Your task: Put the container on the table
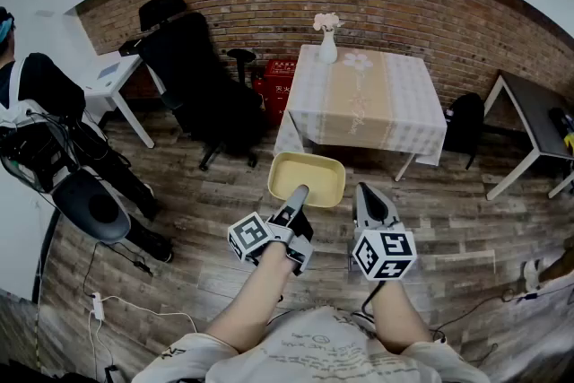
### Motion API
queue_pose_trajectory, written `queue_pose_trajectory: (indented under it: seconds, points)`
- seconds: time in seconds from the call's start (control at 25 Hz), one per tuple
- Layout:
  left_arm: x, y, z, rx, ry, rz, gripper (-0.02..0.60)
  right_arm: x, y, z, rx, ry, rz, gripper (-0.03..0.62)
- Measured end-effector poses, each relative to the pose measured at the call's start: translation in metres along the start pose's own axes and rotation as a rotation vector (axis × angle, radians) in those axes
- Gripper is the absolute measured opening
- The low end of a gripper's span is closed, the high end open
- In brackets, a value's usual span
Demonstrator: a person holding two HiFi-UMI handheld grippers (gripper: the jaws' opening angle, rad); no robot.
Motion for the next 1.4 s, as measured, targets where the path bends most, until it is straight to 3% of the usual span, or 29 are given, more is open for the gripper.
queue_pose_trajectory:
  seconds: [0.4,0.96,1.4]
  points:
    - [-0.022,0.004,-0.001,-0.019,-0.005,0.008,0.225,-0.006,-0.004,-0.020,-0.041,-0.005,-0.005,0.002]
    - [-0.060,-0.011,-0.007,-0.037,0.013,-0.007,0.225,-0.031,-0.028,-0.044,-0.011,-0.016,-0.039,0.002]
    - [-0.041,0.012,-0.015,-0.026,0.013,0.025,0.225,0.001,-0.026,-0.039,-0.013,0.015,-0.030,0.002]
Point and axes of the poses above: the fingertips, and each gripper's own axes: x forward along the fingers, z to its right, y out of its top, the point moved 4 cm from there along -x, backward along the fingers, and after that the axes turned 3 degrees about -z, right-handed, at the moved point
